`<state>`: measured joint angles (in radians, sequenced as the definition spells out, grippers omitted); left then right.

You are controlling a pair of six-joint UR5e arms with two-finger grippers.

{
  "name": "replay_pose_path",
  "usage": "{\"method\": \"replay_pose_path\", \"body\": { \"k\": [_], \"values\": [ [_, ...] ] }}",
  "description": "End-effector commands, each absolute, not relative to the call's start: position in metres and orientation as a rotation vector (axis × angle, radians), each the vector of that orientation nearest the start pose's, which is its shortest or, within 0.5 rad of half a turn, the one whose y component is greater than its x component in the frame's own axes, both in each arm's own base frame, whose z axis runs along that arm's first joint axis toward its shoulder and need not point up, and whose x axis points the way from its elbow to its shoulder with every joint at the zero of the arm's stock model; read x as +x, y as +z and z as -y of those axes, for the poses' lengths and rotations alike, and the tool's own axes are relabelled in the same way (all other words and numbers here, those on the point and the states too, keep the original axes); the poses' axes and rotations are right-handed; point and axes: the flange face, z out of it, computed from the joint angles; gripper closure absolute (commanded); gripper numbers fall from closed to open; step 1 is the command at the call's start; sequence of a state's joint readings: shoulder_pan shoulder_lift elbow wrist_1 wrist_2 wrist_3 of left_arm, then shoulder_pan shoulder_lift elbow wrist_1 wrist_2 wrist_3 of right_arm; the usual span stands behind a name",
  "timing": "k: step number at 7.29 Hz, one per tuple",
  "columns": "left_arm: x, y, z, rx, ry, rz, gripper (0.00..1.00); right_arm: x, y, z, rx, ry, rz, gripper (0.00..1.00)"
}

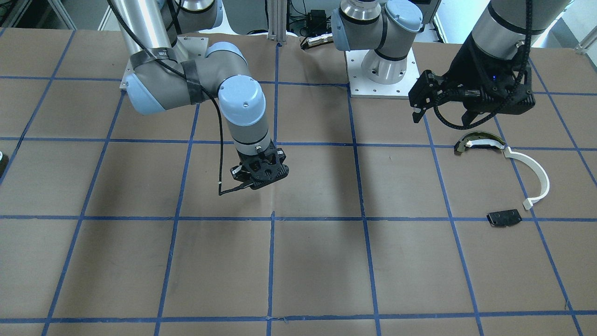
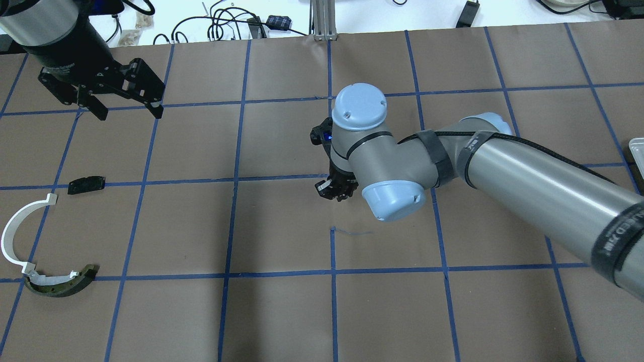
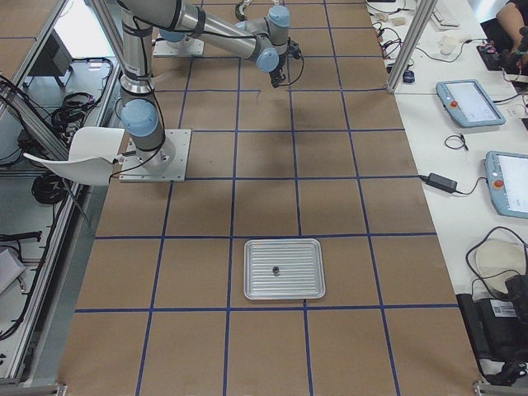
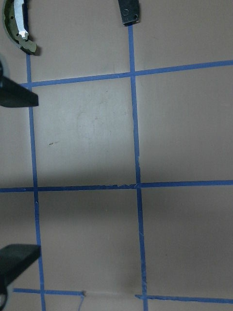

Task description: Place bearing gear from tray to pile

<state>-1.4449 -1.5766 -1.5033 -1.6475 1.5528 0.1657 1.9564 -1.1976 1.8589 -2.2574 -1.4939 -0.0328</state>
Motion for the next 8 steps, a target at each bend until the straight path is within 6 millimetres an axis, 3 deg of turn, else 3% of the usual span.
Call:
{"method": "replay_pose_path", "body": {
  "k": [1,2,3,4,6,7,8],
  "values": [
    [-0.072,0.510,0.505,0.063,0.020,-3.160,0.00,0.382,0.185,0.463,-0.573,-0.060,-2.992,1.00],
    [-0.072,0.510,0.505,0.063,0.020,-3.160,0.00,0.391,0.182,0.455,-0.584,-0.052,-2.992,0.68],
    [-0.072,0.510,0.505,0.063,0.020,-3.160,0.00,0.391,0.183,0.452,-0.583,-0.057,-3.000,0.09],
    [-0.072,0.510,0.504,0.063,0.022,-3.160,0.00,0.390,0.195,0.456,-0.590,-0.091,-3.008,0.00],
    [-0.072,0.510,0.504,0.063,0.023,-3.160,0.00,0.351,0.229,0.477,-0.493,-0.124,-3.040,0.00],
    [-0.072,0.510,0.504,0.068,0.023,-3.158,0.00,0.299,0.253,0.495,-0.346,-0.102,-3.065,0.00],
    [-0.072,0.501,0.502,0.070,0.055,-3.167,0.00,0.231,0.282,0.514,-0.174,-0.092,-3.088,0.00]
  ]
}}
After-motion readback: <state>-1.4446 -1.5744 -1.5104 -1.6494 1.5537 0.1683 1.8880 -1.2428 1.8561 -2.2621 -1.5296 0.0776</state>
